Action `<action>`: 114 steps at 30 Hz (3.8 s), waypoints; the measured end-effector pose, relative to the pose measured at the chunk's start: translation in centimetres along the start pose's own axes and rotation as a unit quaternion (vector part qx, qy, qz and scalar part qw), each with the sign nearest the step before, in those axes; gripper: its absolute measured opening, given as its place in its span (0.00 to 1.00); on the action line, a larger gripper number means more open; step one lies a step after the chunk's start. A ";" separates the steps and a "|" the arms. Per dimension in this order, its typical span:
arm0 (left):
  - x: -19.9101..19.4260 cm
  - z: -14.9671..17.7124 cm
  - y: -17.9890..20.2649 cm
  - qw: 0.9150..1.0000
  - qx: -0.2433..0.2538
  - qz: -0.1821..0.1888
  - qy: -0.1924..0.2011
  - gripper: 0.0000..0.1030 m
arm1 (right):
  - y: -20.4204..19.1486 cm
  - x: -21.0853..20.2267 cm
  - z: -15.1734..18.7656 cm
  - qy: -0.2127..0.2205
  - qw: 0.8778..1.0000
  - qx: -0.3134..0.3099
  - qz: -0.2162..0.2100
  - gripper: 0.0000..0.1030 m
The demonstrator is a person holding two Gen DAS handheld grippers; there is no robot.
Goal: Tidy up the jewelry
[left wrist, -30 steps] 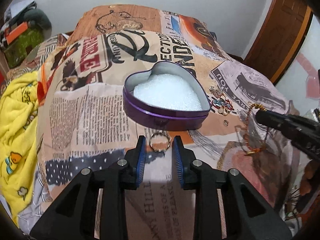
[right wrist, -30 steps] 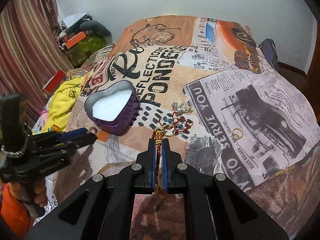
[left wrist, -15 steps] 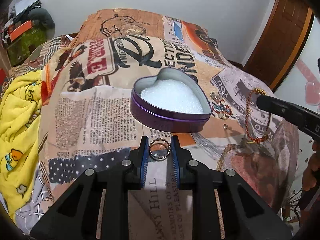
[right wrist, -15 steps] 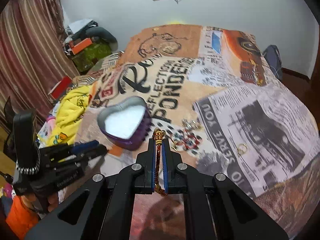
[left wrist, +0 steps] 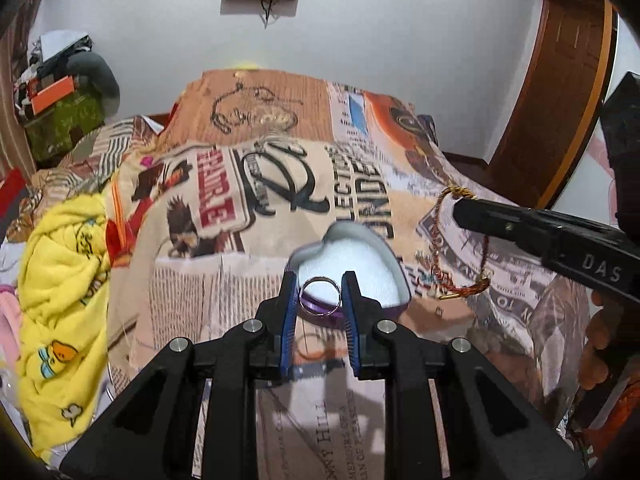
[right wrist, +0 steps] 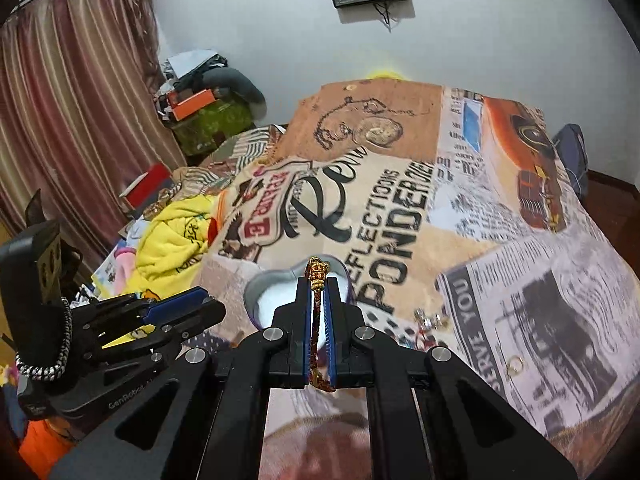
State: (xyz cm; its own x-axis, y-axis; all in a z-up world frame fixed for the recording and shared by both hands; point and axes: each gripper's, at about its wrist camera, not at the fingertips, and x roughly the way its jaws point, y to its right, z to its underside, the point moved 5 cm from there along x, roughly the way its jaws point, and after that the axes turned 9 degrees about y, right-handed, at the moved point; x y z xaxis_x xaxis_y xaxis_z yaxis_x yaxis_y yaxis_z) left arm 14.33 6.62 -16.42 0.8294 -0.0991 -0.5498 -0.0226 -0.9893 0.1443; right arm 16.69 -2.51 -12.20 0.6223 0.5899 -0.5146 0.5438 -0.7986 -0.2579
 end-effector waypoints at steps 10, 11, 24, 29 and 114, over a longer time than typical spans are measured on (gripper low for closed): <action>1.3 -1.6 0.0 1.000 0.013 0.007 0.013 0.20 | -0.6 2.3 -1.8 0.003 1.000 -0.001 -0.017 0.05; 1.6 -1.5 0.0 1.000 0.013 0.008 0.011 0.20 | -0.7 2.6 -1.8 0.000 1.000 -0.001 -0.021 0.05; 4.9 0.3 -0.7 0.999 0.008 0.019 -0.033 0.20 | -1.0 7.3 1.1 -0.083 0.995 -0.007 -0.048 0.05; 5.4 0.2 -0.6 0.999 0.012 0.020 -0.035 0.20 | -0.6 7.7 1.6 -0.101 0.994 -0.021 -0.039 0.05; 9.9 6.0 12.3 0.987 0.065 0.069 -0.133 0.06 | 15.8 0.7 8.3 -0.134 0.987 0.021 0.088 0.16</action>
State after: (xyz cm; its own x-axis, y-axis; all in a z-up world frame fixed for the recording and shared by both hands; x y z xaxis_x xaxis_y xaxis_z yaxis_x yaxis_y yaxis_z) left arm 18.94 -7.18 -25.01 0.6379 -0.2409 -0.7315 -0.2108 -0.9682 0.1350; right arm 21.02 -15.65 -23.44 0.5310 0.3938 -0.7503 0.4130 -0.8934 -0.1767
